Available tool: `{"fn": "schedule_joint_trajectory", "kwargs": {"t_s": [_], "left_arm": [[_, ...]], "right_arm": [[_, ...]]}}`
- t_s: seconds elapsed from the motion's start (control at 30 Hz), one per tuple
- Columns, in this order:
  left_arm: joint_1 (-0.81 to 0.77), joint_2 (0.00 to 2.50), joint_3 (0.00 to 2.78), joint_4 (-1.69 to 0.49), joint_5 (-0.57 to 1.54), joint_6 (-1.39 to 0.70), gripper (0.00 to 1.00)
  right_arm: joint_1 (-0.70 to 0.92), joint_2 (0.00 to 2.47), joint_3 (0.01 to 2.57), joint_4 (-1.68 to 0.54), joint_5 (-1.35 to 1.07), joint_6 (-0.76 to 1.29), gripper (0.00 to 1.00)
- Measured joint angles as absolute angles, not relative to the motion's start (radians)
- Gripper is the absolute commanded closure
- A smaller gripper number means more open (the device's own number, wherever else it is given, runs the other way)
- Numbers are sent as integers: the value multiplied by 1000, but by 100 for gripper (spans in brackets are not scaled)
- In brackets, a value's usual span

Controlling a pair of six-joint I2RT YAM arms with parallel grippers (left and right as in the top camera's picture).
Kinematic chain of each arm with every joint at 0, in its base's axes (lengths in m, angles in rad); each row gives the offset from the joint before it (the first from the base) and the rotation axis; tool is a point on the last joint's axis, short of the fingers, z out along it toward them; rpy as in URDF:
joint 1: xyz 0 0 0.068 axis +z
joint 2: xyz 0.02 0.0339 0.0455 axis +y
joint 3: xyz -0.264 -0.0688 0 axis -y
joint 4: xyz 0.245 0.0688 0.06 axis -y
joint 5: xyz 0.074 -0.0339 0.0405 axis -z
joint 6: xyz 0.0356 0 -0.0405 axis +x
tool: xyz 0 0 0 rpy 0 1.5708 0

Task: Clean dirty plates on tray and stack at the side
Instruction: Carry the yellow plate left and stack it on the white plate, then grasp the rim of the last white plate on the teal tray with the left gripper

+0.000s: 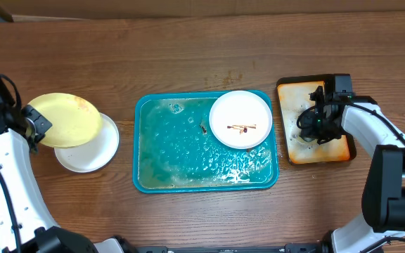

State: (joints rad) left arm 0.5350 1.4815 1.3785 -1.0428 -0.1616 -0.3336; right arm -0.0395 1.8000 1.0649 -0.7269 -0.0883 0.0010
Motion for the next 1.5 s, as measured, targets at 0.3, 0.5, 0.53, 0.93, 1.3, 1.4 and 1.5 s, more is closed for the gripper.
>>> {"fn": "schedule_joint_trajectory", "kwargs": {"t_s": [0.3,0.5,0.53,0.93,1.3,1.4,1.5], "left_arm": [[542,1605,1365,-1032,-161,-334,77],[542,1624,1364,-1034,-157,-334,57],[542,1624,1365,-1034,-149,-334,58],[393,1624,1364,-1021,128,-261,64],[-86,1624,1363,-815,287,-132,47],[-175,1634,1363,-743,284,-121,46],[-244,1673,1363,-655,277,-118,40]], "right_arm": [[-39,1800,1065,-731,-89,1,96],[-39,1800,1065,-732,-89,1,96],[-39,1800,1065,-733,-89,1,96],[-39,1800,1065,-733,-89,1,96],[-39,1800,1069,-749,-89,1,96],[-39,1800,1103,-832,-89,0,96],[-39,1800,1182,-917,-89,1,96]]}}
